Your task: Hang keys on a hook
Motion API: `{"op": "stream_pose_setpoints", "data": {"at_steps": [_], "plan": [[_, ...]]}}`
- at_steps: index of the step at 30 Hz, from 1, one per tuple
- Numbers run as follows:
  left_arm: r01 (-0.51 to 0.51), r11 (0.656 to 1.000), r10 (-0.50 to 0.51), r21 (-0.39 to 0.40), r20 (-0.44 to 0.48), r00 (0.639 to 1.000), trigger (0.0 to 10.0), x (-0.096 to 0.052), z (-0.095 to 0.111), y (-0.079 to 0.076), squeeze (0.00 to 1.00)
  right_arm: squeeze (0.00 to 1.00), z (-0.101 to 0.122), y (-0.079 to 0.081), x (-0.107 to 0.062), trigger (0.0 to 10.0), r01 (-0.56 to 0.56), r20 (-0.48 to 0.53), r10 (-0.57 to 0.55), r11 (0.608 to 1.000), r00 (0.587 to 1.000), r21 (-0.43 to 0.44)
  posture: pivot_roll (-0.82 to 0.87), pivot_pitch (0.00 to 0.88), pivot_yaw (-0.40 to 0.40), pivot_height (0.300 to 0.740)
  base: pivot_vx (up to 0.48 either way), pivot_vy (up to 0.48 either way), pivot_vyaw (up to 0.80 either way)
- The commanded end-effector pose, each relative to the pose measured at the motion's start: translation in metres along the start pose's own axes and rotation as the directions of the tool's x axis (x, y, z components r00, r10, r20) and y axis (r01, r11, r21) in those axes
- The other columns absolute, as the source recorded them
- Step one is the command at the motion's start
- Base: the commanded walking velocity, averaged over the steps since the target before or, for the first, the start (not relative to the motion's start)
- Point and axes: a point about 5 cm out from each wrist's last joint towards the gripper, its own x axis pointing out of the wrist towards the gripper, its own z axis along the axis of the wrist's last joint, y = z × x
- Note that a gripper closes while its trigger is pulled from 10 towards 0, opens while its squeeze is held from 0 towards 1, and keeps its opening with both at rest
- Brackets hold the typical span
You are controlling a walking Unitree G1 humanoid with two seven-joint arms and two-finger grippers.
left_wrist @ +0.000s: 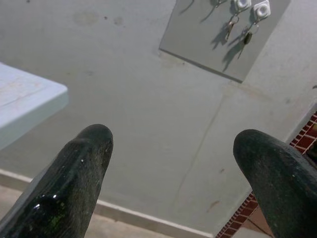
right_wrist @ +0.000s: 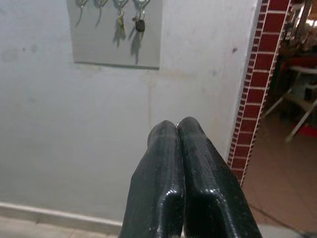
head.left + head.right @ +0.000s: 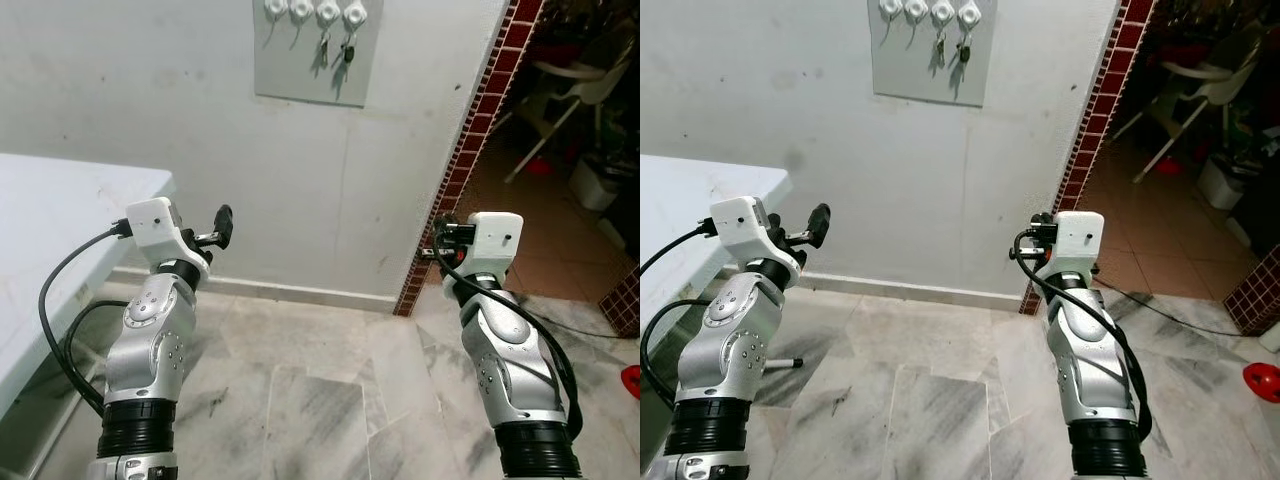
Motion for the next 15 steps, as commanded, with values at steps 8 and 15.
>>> {"op": "stream_pose_setpoints", "data": {"at_steps": [8,15], "plan": [[-0.004,1.0,0.003,0.001,0.039,0.999,10.0,0.0037,0.0136,0.0049,0.0,0.0,0.0174,-0.0015,0.0041,10.0,-0.012,0.072,0.013,1.0,0.997,-0.015,-0.01,0.0,-0.07,0.74,0.452,0.0,0.0],[-0.004,1.0,0.004,0.002,0.045,0.999,10.0,0.0044,0.0156,0.0055,0.0,0.0,0.0169,-0.0005,0.0043,10.0,-0.024,0.073,0.025,1.0,0.997,-0.015,0.0,0.0,-0.074,0.74,0.452,0.0,0.0]]}}
